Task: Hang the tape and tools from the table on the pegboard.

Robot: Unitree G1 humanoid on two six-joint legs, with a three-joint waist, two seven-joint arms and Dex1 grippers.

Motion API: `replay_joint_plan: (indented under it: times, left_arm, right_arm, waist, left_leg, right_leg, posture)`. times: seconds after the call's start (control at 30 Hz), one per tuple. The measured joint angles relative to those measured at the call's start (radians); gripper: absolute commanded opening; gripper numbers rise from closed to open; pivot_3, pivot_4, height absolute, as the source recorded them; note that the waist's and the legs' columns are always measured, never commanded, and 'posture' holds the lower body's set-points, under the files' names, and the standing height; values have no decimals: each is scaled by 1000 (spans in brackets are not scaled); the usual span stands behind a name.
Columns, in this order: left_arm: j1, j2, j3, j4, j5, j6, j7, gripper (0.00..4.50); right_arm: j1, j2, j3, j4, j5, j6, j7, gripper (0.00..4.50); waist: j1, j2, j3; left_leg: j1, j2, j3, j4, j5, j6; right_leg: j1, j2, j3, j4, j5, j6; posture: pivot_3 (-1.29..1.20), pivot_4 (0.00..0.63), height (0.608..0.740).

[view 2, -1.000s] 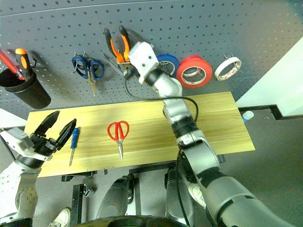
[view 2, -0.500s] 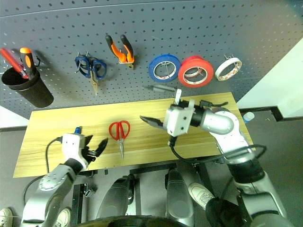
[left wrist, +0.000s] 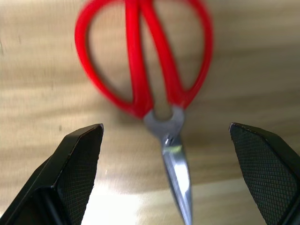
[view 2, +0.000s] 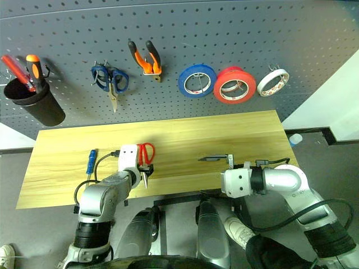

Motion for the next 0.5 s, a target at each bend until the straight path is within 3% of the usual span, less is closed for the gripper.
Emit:
replay_joint_plan:
  times: [0.5]
  left_arm:
    - [-161,-91,161,187,38,63,54,4488]
  right_arm:
    - [1,31,-28,58,36,46,0,4500]
  waist:
    - [3,-2,0]
  left_leg:
    - [1,-1,0,3,0,0]
  right_leg:
    - [4,0,0,-1,3,4]
  posture:
    - [-89,225,730]
